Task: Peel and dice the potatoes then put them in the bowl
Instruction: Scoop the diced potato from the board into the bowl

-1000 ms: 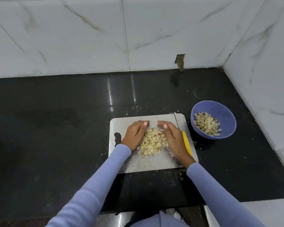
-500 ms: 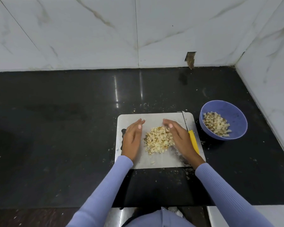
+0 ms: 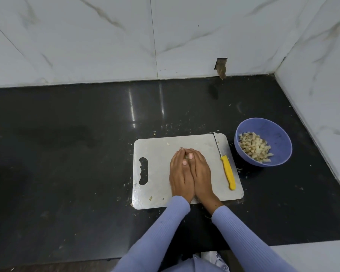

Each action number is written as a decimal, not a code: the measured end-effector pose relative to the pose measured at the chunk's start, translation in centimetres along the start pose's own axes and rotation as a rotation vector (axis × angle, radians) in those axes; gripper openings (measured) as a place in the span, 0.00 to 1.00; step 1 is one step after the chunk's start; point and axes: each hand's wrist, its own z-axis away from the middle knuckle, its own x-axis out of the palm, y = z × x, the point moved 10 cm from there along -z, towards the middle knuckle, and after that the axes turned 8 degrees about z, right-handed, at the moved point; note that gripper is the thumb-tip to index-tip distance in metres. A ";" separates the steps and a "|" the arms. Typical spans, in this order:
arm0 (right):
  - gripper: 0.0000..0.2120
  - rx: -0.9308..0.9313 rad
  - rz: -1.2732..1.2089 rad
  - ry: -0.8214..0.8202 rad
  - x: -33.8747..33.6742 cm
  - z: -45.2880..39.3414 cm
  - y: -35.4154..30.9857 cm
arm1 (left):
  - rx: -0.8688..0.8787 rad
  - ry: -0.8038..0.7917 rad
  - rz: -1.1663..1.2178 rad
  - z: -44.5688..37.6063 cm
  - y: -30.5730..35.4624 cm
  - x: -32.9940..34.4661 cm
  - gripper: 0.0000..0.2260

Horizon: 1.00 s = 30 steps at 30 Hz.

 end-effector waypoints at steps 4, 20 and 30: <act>0.12 0.094 -0.158 0.073 -0.6 0.0 -0.6 | -0.126 0.012 0.201 0.0 -0.8 0.3 0.29; 0.15 0.671 -0.884 0.036 0.9 1.0 1.5 | -0.440 0.251 0.791 0.2 -0.4 0.7 0.15; 0.10 0.893 -1.599 -0.038 0.6 1.5 -0.8 | -0.407 0.299 0.842 0.9 3.5 2.3 0.16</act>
